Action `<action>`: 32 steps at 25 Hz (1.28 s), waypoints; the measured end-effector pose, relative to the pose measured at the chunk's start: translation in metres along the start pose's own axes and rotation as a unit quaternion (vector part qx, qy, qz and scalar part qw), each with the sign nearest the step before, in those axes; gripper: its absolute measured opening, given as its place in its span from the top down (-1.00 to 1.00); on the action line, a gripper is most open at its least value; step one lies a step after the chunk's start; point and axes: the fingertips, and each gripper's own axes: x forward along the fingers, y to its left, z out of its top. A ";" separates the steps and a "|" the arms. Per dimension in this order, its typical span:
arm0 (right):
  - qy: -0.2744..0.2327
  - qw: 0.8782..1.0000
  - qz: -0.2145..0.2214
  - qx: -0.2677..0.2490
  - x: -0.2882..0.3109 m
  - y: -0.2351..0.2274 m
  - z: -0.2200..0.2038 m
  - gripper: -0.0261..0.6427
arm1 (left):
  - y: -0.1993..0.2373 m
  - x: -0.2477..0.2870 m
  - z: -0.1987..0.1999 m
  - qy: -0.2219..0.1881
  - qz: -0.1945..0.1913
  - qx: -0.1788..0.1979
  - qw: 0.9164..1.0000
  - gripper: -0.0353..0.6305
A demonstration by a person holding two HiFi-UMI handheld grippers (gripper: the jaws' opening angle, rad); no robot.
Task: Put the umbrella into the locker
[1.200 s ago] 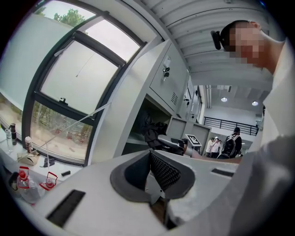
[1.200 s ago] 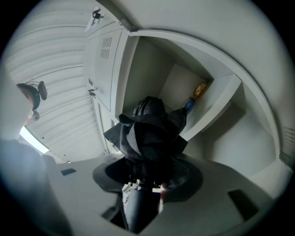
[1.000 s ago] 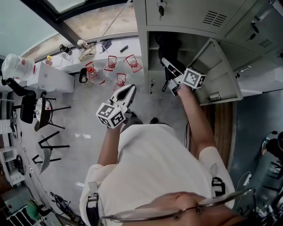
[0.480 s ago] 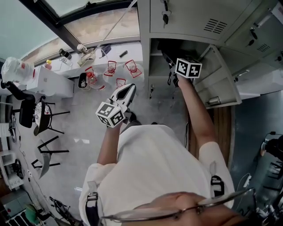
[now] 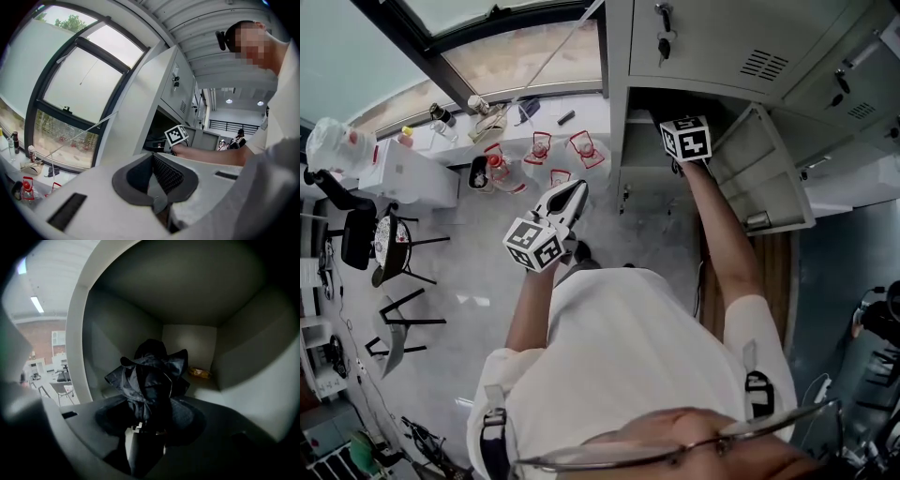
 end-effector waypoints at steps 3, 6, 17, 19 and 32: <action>0.017 0.999 -0.018 -0.042 0.006 -0.005 -0.002 0.33 | 0.003 -0.002 -0.001 0.003 0.001 0.000 1.000 0.88; 0.031 0.997 -0.028 -0.068 0.013 -0.010 0.000 0.32 | 0.004 -0.001 -0.002 0.007 0.000 0.001 1.000 0.88; 0.025 0.990 -0.060 -0.128 0.014 -0.021 0.018 0.02 | -0.002 0.009 -0.005 0.017 -0.015 0.003 1.000 0.88; 0.025 0.991 -0.050 -0.122 0.011 -0.018 0.014 0.02 | -0.004 0.010 -0.005 0.017 -0.017 0.003 1.000 0.88; -0.011 0.996 -0.047 -0.071 -0.034 -0.018 -0.008 0.05 | -0.031 0.019 -0.022 0.026 -0.031 0.001 0.999 0.88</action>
